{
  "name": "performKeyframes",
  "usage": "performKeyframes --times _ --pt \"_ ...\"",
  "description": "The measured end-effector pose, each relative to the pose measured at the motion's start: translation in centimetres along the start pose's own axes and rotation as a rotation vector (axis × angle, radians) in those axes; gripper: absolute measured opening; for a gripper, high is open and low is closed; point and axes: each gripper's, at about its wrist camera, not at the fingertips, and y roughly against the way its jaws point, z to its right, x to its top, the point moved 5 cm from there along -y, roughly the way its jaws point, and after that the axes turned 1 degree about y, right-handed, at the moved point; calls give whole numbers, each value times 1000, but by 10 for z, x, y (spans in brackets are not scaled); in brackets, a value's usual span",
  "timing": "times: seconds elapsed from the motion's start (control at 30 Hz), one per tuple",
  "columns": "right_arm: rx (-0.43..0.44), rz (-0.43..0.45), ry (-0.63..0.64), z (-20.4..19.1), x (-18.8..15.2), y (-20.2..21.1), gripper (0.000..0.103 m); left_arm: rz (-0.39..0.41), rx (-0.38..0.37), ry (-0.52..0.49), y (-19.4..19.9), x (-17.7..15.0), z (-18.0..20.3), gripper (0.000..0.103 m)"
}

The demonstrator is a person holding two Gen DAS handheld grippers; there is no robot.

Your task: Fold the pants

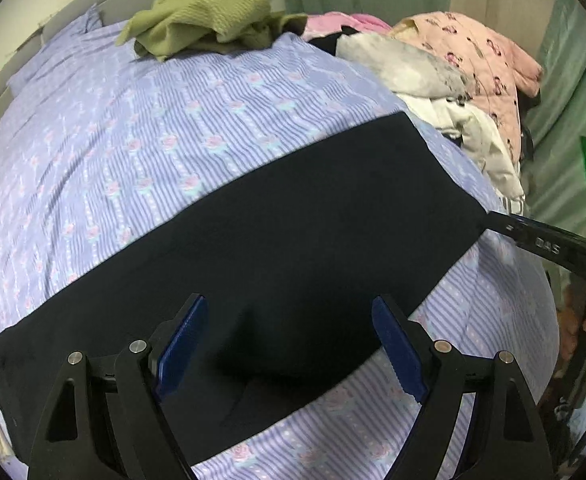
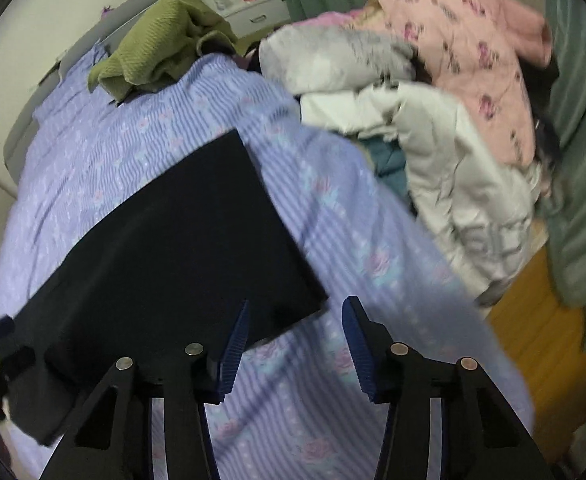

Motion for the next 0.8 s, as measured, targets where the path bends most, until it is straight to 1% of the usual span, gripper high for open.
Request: performKeyframes --times 0.07,0.13,0.17,0.2,0.27,0.3,0.33,0.4,0.47,0.6,0.67,0.7,0.73,0.77,0.8 --pt "7 -18 -24 3 -2 -13 48 -9 0 1 -1 -3 3 84" --pt "34 -46 -57 6 -3 -27 47 -13 5 2 -1 -4 5 84" --pt "39 -61 -75 8 -4 -33 42 -13 5 2 -1 -5 5 84" --pt "58 -64 -91 8 -4 -37 33 -12 4 1 -1 -5 5 84" --pt "57 -63 -109 10 -4 -38 29 -7 7 -1 1 -5 5 84" --pt "51 -61 -104 9 -3 -37 23 -5 10 -2 2 -5 5 84" --pt "24 -63 -86 8 -4 -33 17 -3 11 1 2 -5 5 84" --pt "9 -32 -63 4 -1 -20 9 -2 6 12 4 -6 4 84" --pt "-1 5 -37 0 5 -8 6 -4 1 24 5 -7 3 84" --pt "-88 73 9 2 33 -2 5 5 11 29 10 -13 6 84" --pt "-89 62 16 3 41 -9 5 2 4 34 13 -20 10 84" --pt "-103 46 25 2 42 -15 5 2 3 34 15 -23 11 84" --pt "-136 33 33 2 42 -18 5 3 5 32 18 -27 12 84" --pt "-177 31 42 3 40 -19 8 5 6 30 20 -30 14 84" --pt "-207 36 44 4 37 -15 15 8 8 27 24 -35 14 84"
